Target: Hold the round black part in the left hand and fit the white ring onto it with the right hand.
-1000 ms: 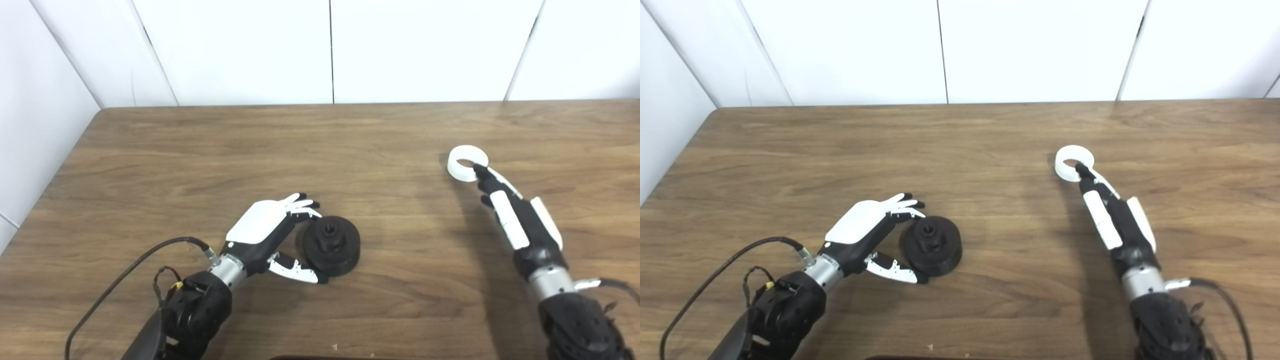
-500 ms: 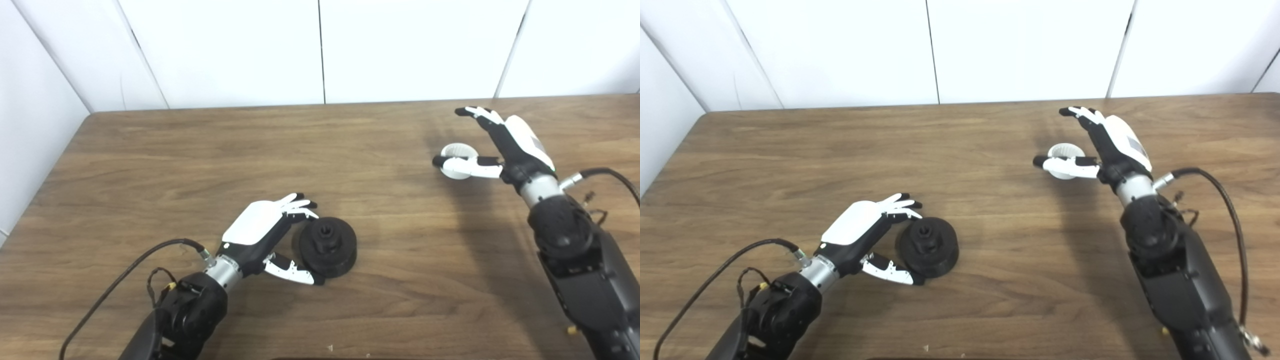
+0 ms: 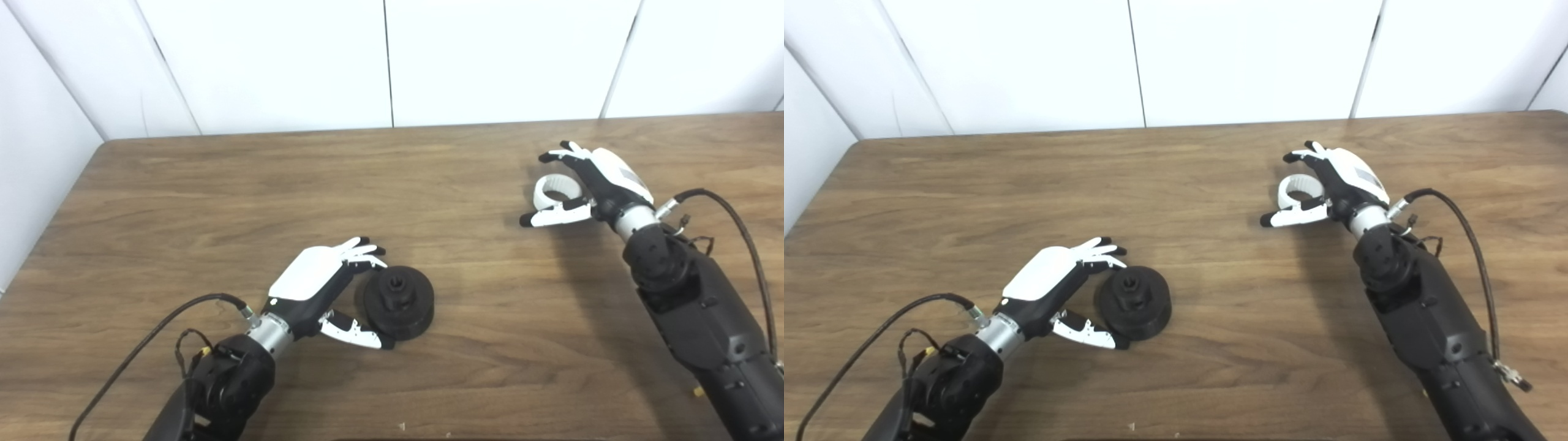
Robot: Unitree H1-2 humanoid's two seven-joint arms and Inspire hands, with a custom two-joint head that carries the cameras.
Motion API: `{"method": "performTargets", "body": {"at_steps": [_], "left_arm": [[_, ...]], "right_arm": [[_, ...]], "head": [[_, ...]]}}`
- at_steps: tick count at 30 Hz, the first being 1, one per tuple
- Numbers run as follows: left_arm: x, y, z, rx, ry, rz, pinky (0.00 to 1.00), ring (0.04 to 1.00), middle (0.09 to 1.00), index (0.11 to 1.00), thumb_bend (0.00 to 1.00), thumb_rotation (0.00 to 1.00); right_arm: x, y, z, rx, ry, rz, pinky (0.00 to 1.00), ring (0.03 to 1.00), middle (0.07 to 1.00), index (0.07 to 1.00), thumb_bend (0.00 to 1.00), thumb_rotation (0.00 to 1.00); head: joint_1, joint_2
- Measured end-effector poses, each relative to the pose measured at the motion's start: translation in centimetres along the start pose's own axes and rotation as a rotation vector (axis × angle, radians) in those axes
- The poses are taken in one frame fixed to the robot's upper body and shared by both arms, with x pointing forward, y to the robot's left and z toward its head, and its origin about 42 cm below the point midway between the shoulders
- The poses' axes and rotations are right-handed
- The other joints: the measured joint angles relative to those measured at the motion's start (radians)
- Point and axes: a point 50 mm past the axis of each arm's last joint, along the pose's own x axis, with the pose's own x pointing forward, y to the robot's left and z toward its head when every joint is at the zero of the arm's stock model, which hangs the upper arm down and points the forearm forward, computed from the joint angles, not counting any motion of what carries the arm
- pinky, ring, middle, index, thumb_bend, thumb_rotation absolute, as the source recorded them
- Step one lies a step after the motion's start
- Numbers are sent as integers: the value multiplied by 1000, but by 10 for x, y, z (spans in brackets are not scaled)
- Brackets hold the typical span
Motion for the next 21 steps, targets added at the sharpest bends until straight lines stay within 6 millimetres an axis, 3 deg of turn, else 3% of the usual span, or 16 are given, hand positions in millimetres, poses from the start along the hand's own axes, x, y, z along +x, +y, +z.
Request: {"method": "performTargets", "body": {"at_steps": [21], "left_arm": [[0,1,-1,-5,0,-3,901,963,890,621,733,381]], "right_arm": [[-1,-16,-12,-6,25,-34,1000,1000,988,813,943,397]], "head": [[2,-5]]}}
